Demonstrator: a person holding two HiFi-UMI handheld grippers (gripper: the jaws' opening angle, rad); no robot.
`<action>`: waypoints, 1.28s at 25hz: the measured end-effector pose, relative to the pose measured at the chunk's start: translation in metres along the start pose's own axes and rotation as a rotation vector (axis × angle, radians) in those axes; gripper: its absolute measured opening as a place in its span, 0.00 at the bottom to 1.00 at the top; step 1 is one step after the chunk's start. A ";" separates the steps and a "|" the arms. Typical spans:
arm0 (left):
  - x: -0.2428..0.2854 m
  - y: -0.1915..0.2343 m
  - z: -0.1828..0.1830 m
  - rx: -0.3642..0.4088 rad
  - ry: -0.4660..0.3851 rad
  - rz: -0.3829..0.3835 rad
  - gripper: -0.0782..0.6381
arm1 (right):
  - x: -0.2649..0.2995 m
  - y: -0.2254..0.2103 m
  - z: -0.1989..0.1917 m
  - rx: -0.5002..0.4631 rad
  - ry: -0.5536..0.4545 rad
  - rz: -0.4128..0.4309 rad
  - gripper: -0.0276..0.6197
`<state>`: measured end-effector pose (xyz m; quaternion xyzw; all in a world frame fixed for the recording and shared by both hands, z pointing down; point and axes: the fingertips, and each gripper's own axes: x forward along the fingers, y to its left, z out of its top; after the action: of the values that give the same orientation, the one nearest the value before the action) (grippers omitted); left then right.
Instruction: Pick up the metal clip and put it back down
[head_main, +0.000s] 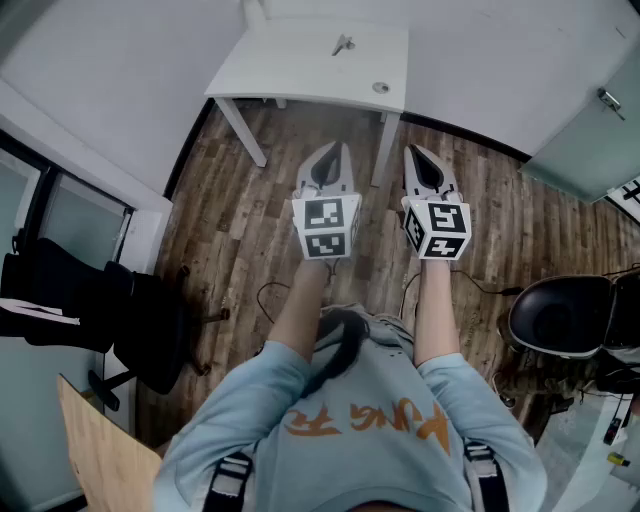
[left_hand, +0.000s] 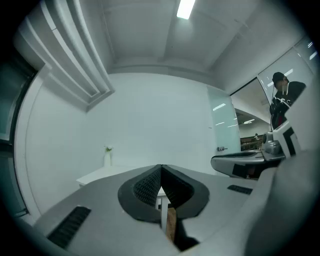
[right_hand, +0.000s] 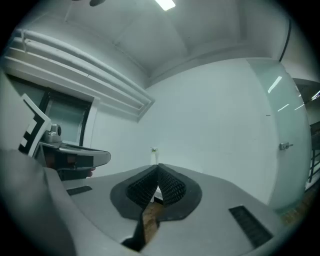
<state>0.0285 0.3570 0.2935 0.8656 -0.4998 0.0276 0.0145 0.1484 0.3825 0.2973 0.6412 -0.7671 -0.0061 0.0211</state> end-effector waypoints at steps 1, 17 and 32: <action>0.000 -0.001 -0.002 -0.001 0.003 0.000 0.13 | 0.001 0.000 0.000 -0.005 0.001 0.005 0.06; -0.004 0.027 -0.015 -0.074 0.059 0.031 0.13 | 0.011 -0.014 -0.021 0.048 0.057 -0.045 0.06; 0.027 0.065 0.000 -0.013 0.051 0.024 0.13 | 0.066 -0.008 0.004 0.017 0.002 0.012 0.06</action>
<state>-0.0141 0.3007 0.2947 0.8584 -0.5098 0.0466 0.0328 0.1450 0.3164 0.2947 0.6369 -0.7708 0.0012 0.0166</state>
